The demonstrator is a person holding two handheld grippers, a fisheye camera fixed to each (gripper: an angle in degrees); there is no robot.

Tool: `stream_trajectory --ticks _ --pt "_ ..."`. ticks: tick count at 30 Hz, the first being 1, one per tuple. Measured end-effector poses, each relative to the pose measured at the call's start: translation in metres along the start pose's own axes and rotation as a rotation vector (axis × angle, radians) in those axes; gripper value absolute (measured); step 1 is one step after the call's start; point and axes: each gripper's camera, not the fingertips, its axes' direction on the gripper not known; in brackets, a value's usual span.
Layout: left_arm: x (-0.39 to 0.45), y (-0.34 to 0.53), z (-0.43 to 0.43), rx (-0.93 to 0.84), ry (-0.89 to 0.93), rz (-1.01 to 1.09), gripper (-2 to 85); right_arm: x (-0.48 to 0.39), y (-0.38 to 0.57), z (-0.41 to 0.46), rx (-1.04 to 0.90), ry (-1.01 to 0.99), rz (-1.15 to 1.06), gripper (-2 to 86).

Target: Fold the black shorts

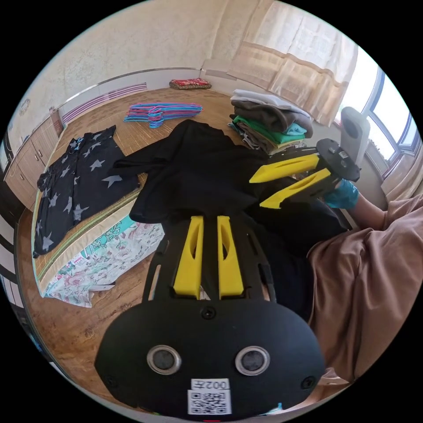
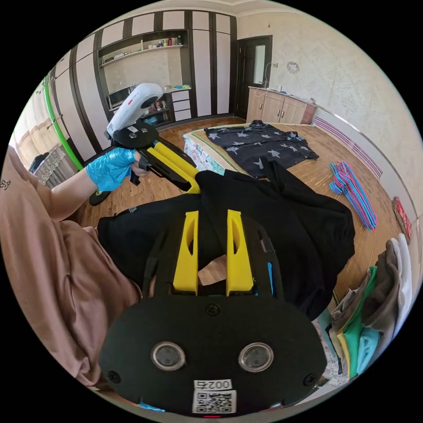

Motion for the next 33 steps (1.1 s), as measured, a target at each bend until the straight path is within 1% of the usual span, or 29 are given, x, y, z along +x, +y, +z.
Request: stream_trajectory --ticks 5,7,9,11,12,15,17,19,22,23,27,31,33 --pt "-0.004 0.016 -0.009 0.03 -0.001 -0.011 -0.9 -0.003 -0.018 0.029 -0.04 0.022 -0.032 11.1" --pt "-0.005 0.024 -0.02 0.039 -0.004 -0.021 -0.9 -0.006 -0.025 0.037 -0.056 0.08 -0.035 8.3" --pt "-0.007 0.031 -0.029 0.033 -0.019 -0.025 -1.0 -0.007 -0.028 0.033 -0.021 0.088 -0.037 6.0" --pt "-0.01 0.039 -0.039 0.038 -0.026 -0.035 -1.0 -0.005 -0.032 0.024 0.015 0.035 -0.05 5.3" --pt "-0.013 0.045 -0.045 0.052 -0.011 -0.04 -1.1 -0.003 -0.034 0.02 0.024 -0.022 -0.077 5.1" --pt "-0.022 0.06 -0.046 0.053 -0.014 -0.068 -1.0 0.009 -0.037 0.021 -0.014 -0.183 -0.111 4.6" --pt "-0.027 0.07 -0.039 0.02 -0.033 -0.089 -0.1 0.021 -0.036 0.028 -0.046 -0.212 -0.064 4.6" --pt "-0.034 0.082 -0.025 -0.028 0.002 -0.129 3.2 0.032 -0.031 0.033 -0.047 -0.163 0.001 5.4" --pt "-0.038 0.095 -0.012 -0.055 0.056 -0.16 5.9 0.036 -0.024 0.029 -0.036 -0.129 0.021 6.2" --pt "-0.038 0.098 -0.01 -0.055 0.062 -0.161 5.9 0.037 -0.022 0.027 -0.032 -0.119 0.023 6.3" --pt "-0.037 0.11 -0.002 -0.059 0.119 -0.129 5.9 0.046 0.0 0.005 -0.026 0.029 0.067 7.8" --pt "-0.038 0.117 0.0 -0.068 0.135 -0.095 4.7 0.066 0.043 -0.022 -0.03 0.191 0.208 8.8" --pt "-0.04 0.118 0.001 -0.059 0.139 -0.092 3.0 0.075 0.066 -0.026 -0.064 0.28 0.27 9.2"
